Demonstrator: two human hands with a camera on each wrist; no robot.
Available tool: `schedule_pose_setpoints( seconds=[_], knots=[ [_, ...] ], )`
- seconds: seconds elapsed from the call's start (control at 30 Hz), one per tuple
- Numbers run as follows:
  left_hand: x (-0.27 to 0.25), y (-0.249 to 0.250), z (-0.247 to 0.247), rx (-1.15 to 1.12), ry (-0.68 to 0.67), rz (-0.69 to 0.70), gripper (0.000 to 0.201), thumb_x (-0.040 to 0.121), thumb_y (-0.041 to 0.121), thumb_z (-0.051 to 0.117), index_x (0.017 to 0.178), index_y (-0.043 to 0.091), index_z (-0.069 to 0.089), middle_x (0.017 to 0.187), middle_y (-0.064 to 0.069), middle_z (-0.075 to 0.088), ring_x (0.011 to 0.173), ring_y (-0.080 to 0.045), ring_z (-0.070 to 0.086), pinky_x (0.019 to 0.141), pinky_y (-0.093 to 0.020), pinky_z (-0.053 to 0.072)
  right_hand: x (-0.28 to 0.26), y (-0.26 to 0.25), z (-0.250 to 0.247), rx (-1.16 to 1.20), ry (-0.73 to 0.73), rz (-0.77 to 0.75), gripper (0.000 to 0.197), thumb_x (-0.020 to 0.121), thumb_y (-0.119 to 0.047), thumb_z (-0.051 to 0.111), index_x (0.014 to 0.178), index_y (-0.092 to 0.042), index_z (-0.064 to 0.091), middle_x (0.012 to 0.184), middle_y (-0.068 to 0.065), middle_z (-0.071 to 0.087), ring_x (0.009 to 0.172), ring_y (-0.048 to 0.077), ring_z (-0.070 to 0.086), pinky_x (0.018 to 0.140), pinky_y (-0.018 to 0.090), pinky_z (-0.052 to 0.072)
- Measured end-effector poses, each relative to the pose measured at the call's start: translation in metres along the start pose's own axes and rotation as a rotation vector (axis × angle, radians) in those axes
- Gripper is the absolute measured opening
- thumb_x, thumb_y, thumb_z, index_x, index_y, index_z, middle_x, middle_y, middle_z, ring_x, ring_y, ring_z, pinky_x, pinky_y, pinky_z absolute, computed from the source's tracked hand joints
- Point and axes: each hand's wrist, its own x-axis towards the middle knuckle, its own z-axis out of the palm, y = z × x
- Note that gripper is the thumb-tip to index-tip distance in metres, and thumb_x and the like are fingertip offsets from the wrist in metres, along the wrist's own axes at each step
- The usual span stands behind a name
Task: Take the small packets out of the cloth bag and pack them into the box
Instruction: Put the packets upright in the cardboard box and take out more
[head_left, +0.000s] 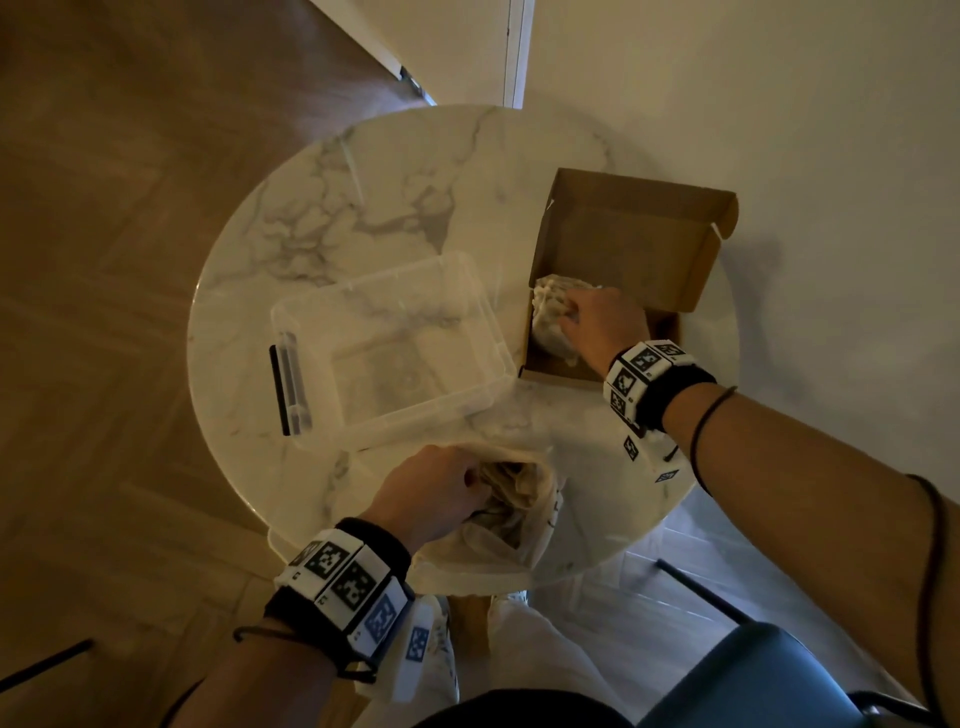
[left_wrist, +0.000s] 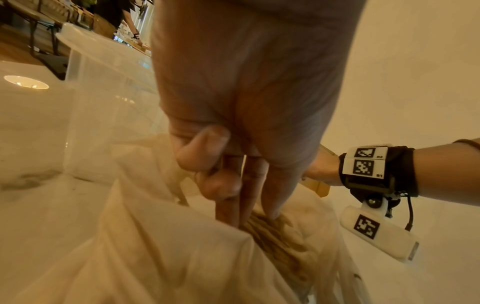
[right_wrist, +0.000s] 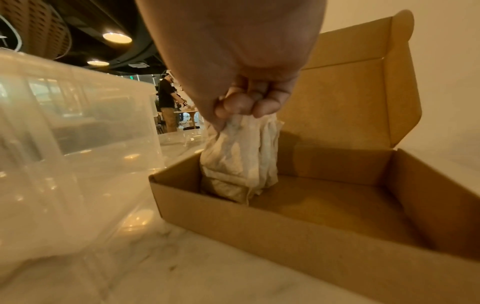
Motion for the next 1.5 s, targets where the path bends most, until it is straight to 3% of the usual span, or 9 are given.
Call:
schedule_pose_setpoints(
  seconds=[0.2, 0.33, 0.57, 0.77, 0.93, 1.07, 1.23, 1.33, 1.5],
  knots=[
    [0.003, 0.000, 0.003, 0.010, -0.023, 0.016, 0.025, 0.090, 0.033, 0.058, 0.079, 0.011, 0.063, 0.075, -0.007, 0.063, 0.064, -0.022, 0.054, 0.056, -0.031, 0.037, -0.002, -0.001, 0.014, -0.024, -0.027, 0.000, 0.020, 0.094, -0.029, 0.050, 0.105, -0.016, 0.061, 0.104, 0.011, 0.066, 0.093, 0.031, 0.063, 0.077, 0.037, 0.050],
    [0.004, -0.004, 0.004, -0.010, -0.036, 0.013, 0.025, 0.088, 0.036, 0.058, 0.084, 0.013, 0.065, 0.079, -0.005, 0.065, 0.070, -0.023, 0.059, 0.062, -0.037, 0.048, -0.001, -0.003, 0.016, -0.003, -0.041, 0.008, 0.021, 0.094, -0.028, 0.051, 0.104, -0.014, 0.062, 0.105, 0.012, 0.066, 0.096, 0.031, 0.062, 0.077, 0.035, 0.048],
    [0.004, -0.004, 0.002, -0.041, -0.041, 0.004, 0.021, 0.087, 0.035, 0.059, 0.087, 0.015, 0.066, 0.081, -0.003, 0.065, 0.072, -0.021, 0.059, 0.064, -0.036, 0.049, -0.003, 0.000, 0.012, 0.017, -0.063, 0.013, 0.019, 0.094, -0.032, 0.051, 0.102, -0.018, 0.061, 0.103, 0.010, 0.066, 0.093, 0.030, 0.062, 0.077, 0.036, 0.048],
    [0.003, -0.006, 0.002, -0.021, -0.044, 0.012, 0.024, 0.087, 0.035, 0.058, 0.078, 0.013, 0.063, 0.074, -0.004, 0.062, 0.067, -0.021, 0.057, 0.056, -0.031, 0.039, -0.010, 0.002, 0.002, 0.089, -0.034, 0.049, 0.024, 0.092, -0.041, 0.054, 0.096, -0.019, 0.064, 0.089, 0.005, 0.065, 0.082, 0.024, 0.061, 0.073, 0.034, 0.051],
    [0.000, -0.007, 0.001, -0.009, -0.044, 0.047, 0.025, 0.089, 0.033, 0.058, 0.073, 0.014, 0.056, 0.069, -0.003, 0.056, 0.059, -0.018, 0.048, 0.054, -0.030, 0.034, -0.021, 0.004, -0.010, 0.131, 0.059, 0.073, 0.017, 0.092, -0.032, 0.054, 0.094, -0.019, 0.066, 0.087, 0.008, 0.070, 0.079, 0.025, 0.064, 0.070, 0.034, 0.054],
    [-0.006, -0.007, -0.007, 0.007, -0.029, 0.090, 0.025, 0.092, 0.027, 0.058, 0.080, 0.005, 0.061, 0.076, -0.012, 0.063, 0.062, -0.021, 0.051, 0.057, -0.033, 0.037, -0.039, 0.000, -0.022, 0.239, 0.138, 0.099, 0.014, 0.091, -0.028, 0.057, 0.090, -0.017, 0.064, 0.082, 0.008, 0.069, 0.077, 0.026, 0.064, 0.071, 0.040, 0.055],
    [-0.009, -0.014, -0.008, 0.096, -0.010, 0.115, 0.027, 0.097, 0.022, 0.048, 0.084, 0.004, 0.065, 0.075, -0.012, 0.063, 0.061, -0.023, 0.050, 0.060, -0.036, 0.042, -0.085, -0.018, -0.029, 0.488, 0.217, 0.184, 0.018, 0.088, -0.032, 0.062, 0.078, -0.016, 0.063, 0.064, 0.001, 0.063, 0.062, 0.018, 0.059, 0.064, 0.036, 0.055],
    [-0.007, -0.005, -0.003, 0.117, -0.005, 0.183, 0.017, 0.093, 0.019, 0.051, 0.094, 0.013, 0.067, 0.083, -0.004, 0.064, 0.074, -0.025, 0.058, 0.063, -0.031, 0.044, -0.122, -0.034, -0.026, 0.627, 0.181, 0.260, 0.018, 0.087, -0.036, 0.062, 0.080, -0.021, 0.063, 0.067, -0.001, 0.065, 0.063, 0.015, 0.062, 0.061, 0.034, 0.055],
    [-0.003, 0.016, 0.011, 0.211, 0.087, 0.363, 0.032, 0.086, 0.022, 0.055, 0.115, 0.029, 0.066, 0.108, 0.003, 0.070, 0.096, -0.022, 0.064, 0.081, -0.036, 0.052, -0.174, -0.046, -0.015, 0.795, 0.154, 0.367, 0.015, 0.087, -0.032, 0.065, 0.077, -0.021, 0.063, 0.061, 0.000, 0.067, 0.055, 0.016, 0.062, 0.065, 0.039, 0.057]
  ],
)
